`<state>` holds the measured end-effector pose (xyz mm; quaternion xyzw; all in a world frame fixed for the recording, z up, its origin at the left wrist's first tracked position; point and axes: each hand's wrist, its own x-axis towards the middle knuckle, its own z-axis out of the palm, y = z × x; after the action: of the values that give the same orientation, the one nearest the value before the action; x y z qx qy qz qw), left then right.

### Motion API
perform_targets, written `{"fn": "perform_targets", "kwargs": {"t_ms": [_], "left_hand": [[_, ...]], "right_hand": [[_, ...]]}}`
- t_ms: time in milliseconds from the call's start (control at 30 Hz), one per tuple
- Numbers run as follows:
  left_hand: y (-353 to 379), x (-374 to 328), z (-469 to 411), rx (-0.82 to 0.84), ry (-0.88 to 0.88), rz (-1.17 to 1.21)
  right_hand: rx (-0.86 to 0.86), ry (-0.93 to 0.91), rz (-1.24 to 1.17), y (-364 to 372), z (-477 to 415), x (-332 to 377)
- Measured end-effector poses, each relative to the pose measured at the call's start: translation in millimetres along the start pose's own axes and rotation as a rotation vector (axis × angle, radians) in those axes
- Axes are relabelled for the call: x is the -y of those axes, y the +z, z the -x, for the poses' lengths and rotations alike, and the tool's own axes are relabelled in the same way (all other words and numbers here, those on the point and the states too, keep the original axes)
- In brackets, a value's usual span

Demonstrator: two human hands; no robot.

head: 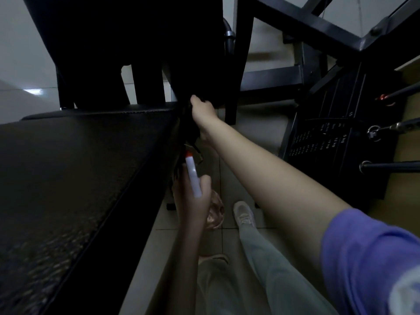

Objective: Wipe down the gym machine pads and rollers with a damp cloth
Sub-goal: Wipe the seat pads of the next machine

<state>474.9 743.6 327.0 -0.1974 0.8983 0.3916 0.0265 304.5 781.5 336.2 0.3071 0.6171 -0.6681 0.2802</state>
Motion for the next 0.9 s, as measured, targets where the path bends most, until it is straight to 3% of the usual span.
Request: {"fn": "perform_targets", "kwargs": {"t_ms": [100, 300, 600, 800, 900], "left_hand": [[-2.2, -4.8, -4.0, 0.032, -0.023, -0.018], [4.0, -15.0, -26.3, 0.085, 0.023, 0.052], [18.9, -16.6, -48.1, 0.043, -0.088, 0.099], [13.8, -7.0, -48.3, 0.211, -0.081, 0.191], [12.4, -3.9, -47.7, 0.186, -0.025, 0.213]], "right_hand": [[-0.027, 0.097, -0.009, -4.1, -8.9, -5.6], [-0.209, 0.077, -0.11, -64.7, -19.3, -27.1], [-0.143, 0.129, -0.144, -81.3, -27.8, -36.2], [-0.156, 0.249, -0.381, -59.9, -33.2, -38.5], [-0.222, 0.277, -0.563, -41.6, -38.2, -41.8]]}}
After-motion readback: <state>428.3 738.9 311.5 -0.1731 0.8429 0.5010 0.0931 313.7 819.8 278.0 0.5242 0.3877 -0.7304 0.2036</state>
